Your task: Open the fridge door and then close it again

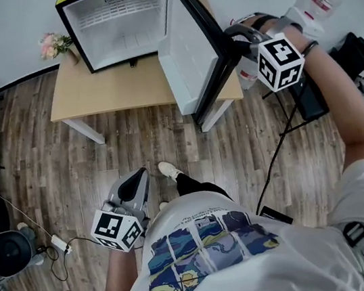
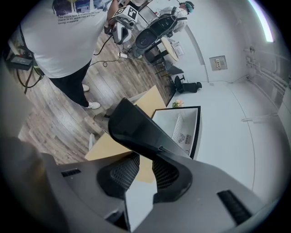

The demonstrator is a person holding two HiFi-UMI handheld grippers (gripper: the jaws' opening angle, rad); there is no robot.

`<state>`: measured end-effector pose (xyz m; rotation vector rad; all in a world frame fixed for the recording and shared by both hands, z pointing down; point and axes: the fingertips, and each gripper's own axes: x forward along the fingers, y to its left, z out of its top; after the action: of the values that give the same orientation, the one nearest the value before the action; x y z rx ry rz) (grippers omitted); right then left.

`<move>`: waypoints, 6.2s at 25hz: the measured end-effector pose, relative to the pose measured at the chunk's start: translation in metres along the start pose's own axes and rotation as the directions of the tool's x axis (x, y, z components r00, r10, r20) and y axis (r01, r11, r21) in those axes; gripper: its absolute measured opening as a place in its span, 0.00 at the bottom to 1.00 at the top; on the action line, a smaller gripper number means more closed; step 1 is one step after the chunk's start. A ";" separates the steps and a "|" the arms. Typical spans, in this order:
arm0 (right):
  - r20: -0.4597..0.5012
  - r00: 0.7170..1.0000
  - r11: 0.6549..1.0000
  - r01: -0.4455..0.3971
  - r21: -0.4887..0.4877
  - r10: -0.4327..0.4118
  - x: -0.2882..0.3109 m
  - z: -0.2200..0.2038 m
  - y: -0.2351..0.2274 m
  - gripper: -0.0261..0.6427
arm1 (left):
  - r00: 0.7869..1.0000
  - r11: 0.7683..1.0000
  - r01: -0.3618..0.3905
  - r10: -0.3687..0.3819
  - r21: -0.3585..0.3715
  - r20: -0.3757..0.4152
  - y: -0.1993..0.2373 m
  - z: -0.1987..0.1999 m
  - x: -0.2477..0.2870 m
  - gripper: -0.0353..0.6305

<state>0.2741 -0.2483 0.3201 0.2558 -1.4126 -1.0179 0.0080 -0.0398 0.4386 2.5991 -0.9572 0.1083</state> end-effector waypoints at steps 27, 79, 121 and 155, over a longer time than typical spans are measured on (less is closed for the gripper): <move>0.113 0.993 0.998 -0.020 -0.060 0.027 0.014 0.062 -0.034 0.12 | 0.997 0.997 -0.076 0.077 -0.030 0.032 0.014 -0.004 -0.023 0.06; 0.237 0.961 0.988 -0.126 -0.091 0.145 0.095 0.175 -0.154 0.09 | 0.950 0.953 -0.297 0.301 -0.058 0.084 0.077 0.010 -0.081 0.06; 0.399 0.901 0.978 -0.205 0.050 0.168 0.189 0.198 -0.260 0.09 | 0.903 0.907 -0.413 0.420 -0.088 0.093 0.147 0.049 -0.056 0.06; 0.452 0.880 0.948 -0.254 0.191 0.145 0.260 0.179 -0.329 0.09 | 0.888 0.889 -0.440 0.451 -0.129 0.083 0.193 0.062 -0.015 0.06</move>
<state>-0.0686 -0.5490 0.3087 0.0560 -1.9345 -0.7501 -0.1306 -0.1884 0.4379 2.2606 -1.5465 0.0286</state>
